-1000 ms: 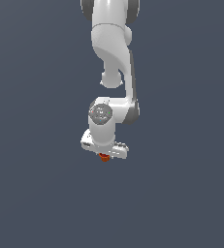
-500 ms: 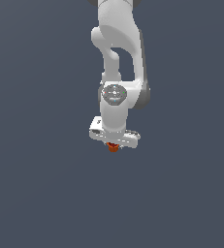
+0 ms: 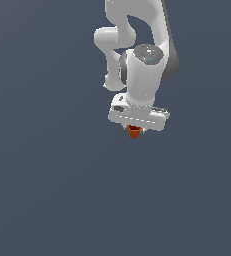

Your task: Pick up the object and move it to a goal position.

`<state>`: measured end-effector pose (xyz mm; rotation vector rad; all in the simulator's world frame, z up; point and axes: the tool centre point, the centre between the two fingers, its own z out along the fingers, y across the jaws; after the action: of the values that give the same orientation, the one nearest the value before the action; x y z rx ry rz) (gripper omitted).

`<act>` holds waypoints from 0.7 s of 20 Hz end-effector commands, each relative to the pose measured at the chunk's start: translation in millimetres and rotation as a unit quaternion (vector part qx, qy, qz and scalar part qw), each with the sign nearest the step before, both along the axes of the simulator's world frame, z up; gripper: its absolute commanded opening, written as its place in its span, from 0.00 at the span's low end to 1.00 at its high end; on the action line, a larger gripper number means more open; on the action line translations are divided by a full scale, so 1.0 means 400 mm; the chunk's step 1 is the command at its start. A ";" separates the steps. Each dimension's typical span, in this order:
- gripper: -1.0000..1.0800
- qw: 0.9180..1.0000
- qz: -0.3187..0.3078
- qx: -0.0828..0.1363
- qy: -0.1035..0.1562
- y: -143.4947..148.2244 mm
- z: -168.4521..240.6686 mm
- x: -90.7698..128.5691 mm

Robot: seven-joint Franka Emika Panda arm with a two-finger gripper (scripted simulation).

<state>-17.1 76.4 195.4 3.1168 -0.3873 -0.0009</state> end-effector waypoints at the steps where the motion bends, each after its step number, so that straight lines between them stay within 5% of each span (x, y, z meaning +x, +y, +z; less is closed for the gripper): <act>1: 0.00 1.000 0.000 -0.001 -0.001 0.045 0.063 -0.027; 14: 0.00 1.000 0.000 -0.001 -0.001 0.258 0.356 -0.139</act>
<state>-68.2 171.3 325.9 3.1156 -0.3862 0.0019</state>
